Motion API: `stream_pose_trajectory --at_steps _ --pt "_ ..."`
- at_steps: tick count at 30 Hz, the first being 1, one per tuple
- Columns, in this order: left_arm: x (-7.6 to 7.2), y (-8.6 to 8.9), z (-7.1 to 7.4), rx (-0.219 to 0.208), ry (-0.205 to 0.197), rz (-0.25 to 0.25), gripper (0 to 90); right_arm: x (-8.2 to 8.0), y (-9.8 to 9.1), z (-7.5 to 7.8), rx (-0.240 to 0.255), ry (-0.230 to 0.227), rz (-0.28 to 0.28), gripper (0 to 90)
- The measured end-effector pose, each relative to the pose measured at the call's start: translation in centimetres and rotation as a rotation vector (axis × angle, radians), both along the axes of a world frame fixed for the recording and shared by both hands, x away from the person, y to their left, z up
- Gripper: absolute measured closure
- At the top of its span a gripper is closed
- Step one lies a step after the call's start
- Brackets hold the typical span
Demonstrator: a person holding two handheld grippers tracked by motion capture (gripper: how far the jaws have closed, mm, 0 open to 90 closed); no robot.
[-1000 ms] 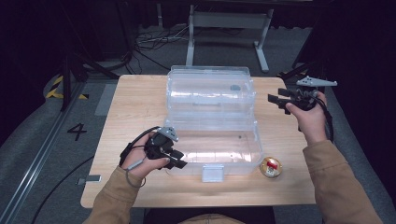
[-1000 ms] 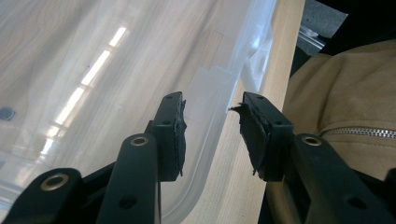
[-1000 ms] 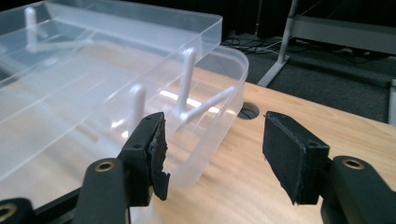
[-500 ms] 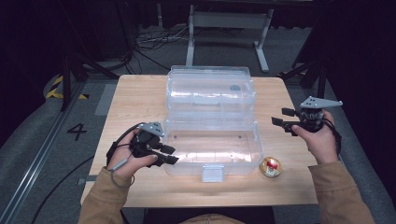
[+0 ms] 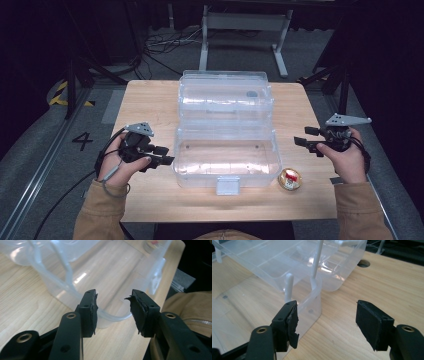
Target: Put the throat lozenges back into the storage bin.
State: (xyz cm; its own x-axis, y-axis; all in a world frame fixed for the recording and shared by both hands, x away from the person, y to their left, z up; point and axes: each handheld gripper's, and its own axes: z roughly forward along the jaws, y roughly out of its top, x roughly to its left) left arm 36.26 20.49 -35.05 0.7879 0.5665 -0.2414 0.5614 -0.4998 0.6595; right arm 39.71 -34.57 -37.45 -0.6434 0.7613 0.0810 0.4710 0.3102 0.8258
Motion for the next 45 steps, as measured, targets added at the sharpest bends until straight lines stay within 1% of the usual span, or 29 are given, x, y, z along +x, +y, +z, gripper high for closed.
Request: stream_pose_trajectory --at_steps 2,4,5,7,9,10,11,15,17,18,20,22,23,24,25,26,28,29,31,33,35,36,37,38,39,40,42,45 --pt "0.1 0.2 -0.1 0.002 0.005 0.027 56.3 -0.1 0.0 -0.2 -0.027 0.028 0.0 33.9" --pt "0.2 0.5 -0.2 0.01 0.006 0.044 56.3 -0.1 0.2 -0.3 -0.037 0.048 0.0 32.0" --pt "0.2 0.5 -0.2 0.01 0.006 0.044 56.2 -0.1 0.2 -0.3 -0.037 0.048 0.0 32.0" --pt "0.2 0.6 -0.2 0.012 0.006 0.058 56.1 -0.2 0.3 -0.5 -0.028 0.075 0.002 29.7" --pt "0.2 0.8 -0.3 0.009 0.009 0.068 55.9 -0.3 0.5 -0.6 -0.03 0.086 0.003 29.1" --pt "0.2 1.0 -0.4 0.008 0.013 0.076 55.9 -0.3 0.6 -0.8 -0.033 0.103 0.003 27.3" --pt "0.2 1.0 -0.4 0.008 0.013 0.076 55.8 -0.3 0.6 -0.8 -0.033 0.103 0.003 27.3" --pt "0.2 1.3 -0.4 0.005 0.011 0.08 55.6 -0.3 0.8 -1.2 -0.062 0.117 0.021 25.1" --pt "0.2 1.4 -0.4 0.001 0.016 0.086 55.5 -0.4 0.7 -1.4 -0.108 0.147 0.035 24.3" --pt "0.3 1.4 -0.4 0.002 0.015 0.084 55.5 -0.4 0.7 -1.4 -0.108 0.147 0.035 24.3" --pt "0.3 1.5 -0.5 -0.001 0.017 0.084 55.4 -0.5 0.6 -1.6 -0.162 0.181 0.057 24.4" --pt "0.3 1.6 -0.5 0.0 0.019 0.086 55.4 -0.5 0.5 -1.8 -0.165 0.201 0.062 24.4" --pt "0.3 1.6 -0.5 0.0 0.018 0.087 55.4 -0.5 0.5 -1.9 -0.174 0.213 0.069 24.3" --pt "0.3 1.6 -0.5 0.0 0.018 0.087 55.4 -0.5 0.5 -1.9 -0.174 0.213 0.069 24.3" --pt "0.3 1.7 -0.5 0.0 0.018 0.087 55.4 -0.5 0.6 -2.1 -0.195 0.227 0.076 24.3" --pt "0.3 1.7 -0.5 -0.001 0.019 0.09 55.4 -0.5 0.7 -2.2 -0.208 0.241 0.076 24.3" --pt "0.4 1.7 -0.6 -0.002 0.019 0.089 55.4 -0.4 0.8 -2.7 -0.235 0.268 0.094 24.3" --pt "0.4 1.7 -0.6 -0.001 0.022 0.09 55.3 -0.4 1.0 -2.9 -0.248 0.297 0.101 24.2" --pt "0.4 1.8 -0.6 0.001 0.022 0.087 55.3 -0.4 1.3 -3.4 -0.281 0.33 0.124 24.2" --pt "0.4 1.8 -0.7 0.0 0.026 0.092 55.3 -0.4 1.6 -3.8 -0.304 0.357 0.144 24.0" --pt "0.4 1.8 -0.7 -0.001 0.026 0.091 55.2 -0.3 1.9 -4.2 -0.325 0.374 0.16 23.8" --pt "0.4 1.8 -0.7 -0.001 0.027 0.092 55.2 -0.3 1.9 -4.2 -0.325 0.374 0.16 23.8" --pt "0.4 1.8 -0.7 -0.001 0.028 0.092 55.2 -0.3 2.2 -4.6 -0.349 0.39 0.174 22.8" --pt "0.5 1.8 -0.7 0.001 0.028 0.091 55.2 -0.3 2.2 -4.6 -0.349 0.39 0.174 22.8" --pt "0.5 1.8 -0.8 0.001 0.029 0.089 55.2 -0.3 2.6 -5.0 -0.373 0.408 0.192 21.8" --pt "0.5 1.8 -0.8 0.001 0.029 0.089 55.3 -0.4 2.7 -5.1 -0.384 0.413 0.204 21.6" --pt "0.6 1.8 -0.9 0.003 0.031 0.089 55.2 -0.4 2.9 -5.3 -0.392 0.42 0.213 21.2" --pt "0.6 1.8 -0.9 0.004 0.033 0.091 55.2 -0.5 3.4 -5.9 -0.421 0.446 0.243 18.9"
